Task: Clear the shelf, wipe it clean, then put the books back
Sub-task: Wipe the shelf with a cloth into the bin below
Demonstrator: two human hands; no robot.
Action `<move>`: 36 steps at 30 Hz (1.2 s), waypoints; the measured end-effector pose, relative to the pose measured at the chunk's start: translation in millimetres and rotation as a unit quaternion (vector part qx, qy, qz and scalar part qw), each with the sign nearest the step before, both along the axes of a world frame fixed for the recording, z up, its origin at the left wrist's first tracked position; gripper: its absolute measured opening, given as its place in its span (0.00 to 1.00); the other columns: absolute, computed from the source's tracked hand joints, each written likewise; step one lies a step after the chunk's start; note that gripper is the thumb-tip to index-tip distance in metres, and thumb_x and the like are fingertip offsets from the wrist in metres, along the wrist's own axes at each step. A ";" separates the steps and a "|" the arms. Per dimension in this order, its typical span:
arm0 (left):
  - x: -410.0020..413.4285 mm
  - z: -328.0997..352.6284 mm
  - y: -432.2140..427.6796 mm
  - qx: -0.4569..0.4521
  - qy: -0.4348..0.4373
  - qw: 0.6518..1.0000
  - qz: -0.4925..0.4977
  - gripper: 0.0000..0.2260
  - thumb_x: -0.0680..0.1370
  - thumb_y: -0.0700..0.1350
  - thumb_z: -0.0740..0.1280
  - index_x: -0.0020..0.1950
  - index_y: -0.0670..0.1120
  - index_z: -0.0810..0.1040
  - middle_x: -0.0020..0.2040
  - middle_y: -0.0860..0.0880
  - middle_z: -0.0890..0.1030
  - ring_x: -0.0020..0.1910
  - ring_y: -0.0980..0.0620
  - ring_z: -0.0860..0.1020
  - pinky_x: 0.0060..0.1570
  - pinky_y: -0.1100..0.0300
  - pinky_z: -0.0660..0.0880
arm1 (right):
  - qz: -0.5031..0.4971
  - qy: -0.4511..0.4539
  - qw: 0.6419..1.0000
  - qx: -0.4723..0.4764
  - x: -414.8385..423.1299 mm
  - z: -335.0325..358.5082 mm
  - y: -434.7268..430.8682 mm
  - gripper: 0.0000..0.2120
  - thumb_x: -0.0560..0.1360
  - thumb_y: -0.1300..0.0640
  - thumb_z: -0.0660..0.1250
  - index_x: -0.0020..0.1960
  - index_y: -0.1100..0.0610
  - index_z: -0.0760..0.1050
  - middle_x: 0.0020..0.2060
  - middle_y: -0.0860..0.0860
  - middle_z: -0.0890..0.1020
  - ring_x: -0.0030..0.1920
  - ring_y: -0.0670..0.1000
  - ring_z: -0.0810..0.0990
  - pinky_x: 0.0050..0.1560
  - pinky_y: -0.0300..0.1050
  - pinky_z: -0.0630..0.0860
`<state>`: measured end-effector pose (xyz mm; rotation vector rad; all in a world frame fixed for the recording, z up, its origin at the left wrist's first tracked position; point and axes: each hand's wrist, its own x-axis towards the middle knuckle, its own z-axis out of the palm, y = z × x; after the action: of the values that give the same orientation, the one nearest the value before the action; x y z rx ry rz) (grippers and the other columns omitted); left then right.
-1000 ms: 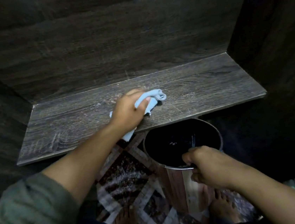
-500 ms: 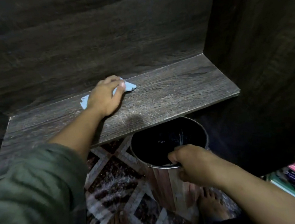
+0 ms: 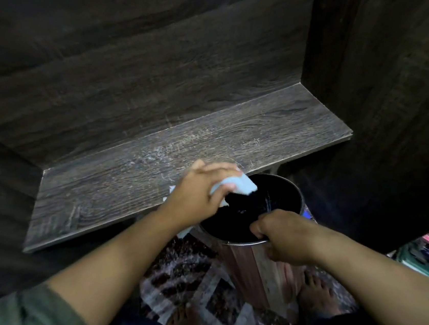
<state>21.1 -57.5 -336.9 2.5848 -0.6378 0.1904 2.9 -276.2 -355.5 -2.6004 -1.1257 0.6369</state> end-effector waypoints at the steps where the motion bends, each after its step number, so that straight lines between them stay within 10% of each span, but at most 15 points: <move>1: 2.8 5.4 5.3 -0.015 -0.035 0.999 0.036 0.13 0.80 0.51 0.62 0.62 0.51 0.80 0.63 0.55 0.78 0.59 0.52 0.77 0.57 0.61 0.63 | -0.001 0.000 1.000 0.003 -0.3 0.9 -0.4 0.16 0.68 0.62 0.66 0.32 0.51 0.59 0.42 0.51 0.74 0.47 0.56 0.77 0.40 0.42 0.66; 6: 33.5 15.0 45.1 -0.045 -0.061 0.958 0.276 0.18 0.78 0.51 0.67 0.64 0.44 0.77 0.61 0.44 0.78 0.62 0.44 0.74 0.61 0.57 0.66 | -0.001 -0.012 1.000 0.009 -0.6 1.1 1.7 0.15 0.67 0.62 0.66 0.32 0.51 0.60 0.44 0.53 0.78 0.48 0.56 0.78 0.41 0.42 0.69; 9: 26.2 -6.2 46.1 0.097 0.040 0.937 0.334 0.25 0.78 0.64 0.57 0.70 0.53 0.71 0.71 0.48 0.70 0.65 0.41 0.69 0.64 0.51 0.64 | -0.011 -0.014 1.000 0.007 0.2 0.5 2.2 0.13 0.67 0.62 0.66 0.34 0.52 0.62 0.44 0.53 0.78 0.47 0.56 0.78 0.42 0.44 0.73; 17: -11.5 -12.5 33.7 0.077 -0.030 0.997 -0.005 0.17 0.81 0.56 0.59 0.67 0.53 0.76 0.68 0.53 0.75 0.61 0.50 0.74 0.63 0.56 0.66 | -0.040 0.022 0.999 -0.006 4.4 -8.5 -8.8 0.12 0.64 0.62 0.66 0.33 0.52 0.63 0.41 0.51 0.76 0.43 0.54 0.78 0.41 0.46 0.76; 25: 96.6 16.6 31.5 0.077 -0.075 0.960 0.259 0.19 0.81 0.55 0.58 0.71 0.54 0.72 0.69 0.48 0.71 0.60 0.41 0.70 0.61 0.50 0.69 | -0.062 0.044 0.997 0.001 7.4 -12.5 -13.6 0.12 0.63 0.63 0.66 0.35 0.49 0.66 0.38 0.50 0.76 0.40 0.54 0.77 0.39 0.47 0.76; 36: 59.7 13.1 4.4 0.065 0.083 0.989 0.099 0.17 0.79 0.53 0.61 0.66 0.52 0.77 0.64 0.47 0.76 0.64 0.47 0.73 0.64 0.58 0.67 | -0.044 0.021 0.999 -0.001 5.9 -0.6 -6.7 0.13 0.66 0.63 0.66 0.33 0.53 0.62 0.38 0.49 0.74 0.41 0.52 0.75 0.37 0.42 0.69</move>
<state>80.8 -53.1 -323.8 2.7520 -0.3429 -0.0038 8.8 -282.9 -356.1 -2.6090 -0.9915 0.6690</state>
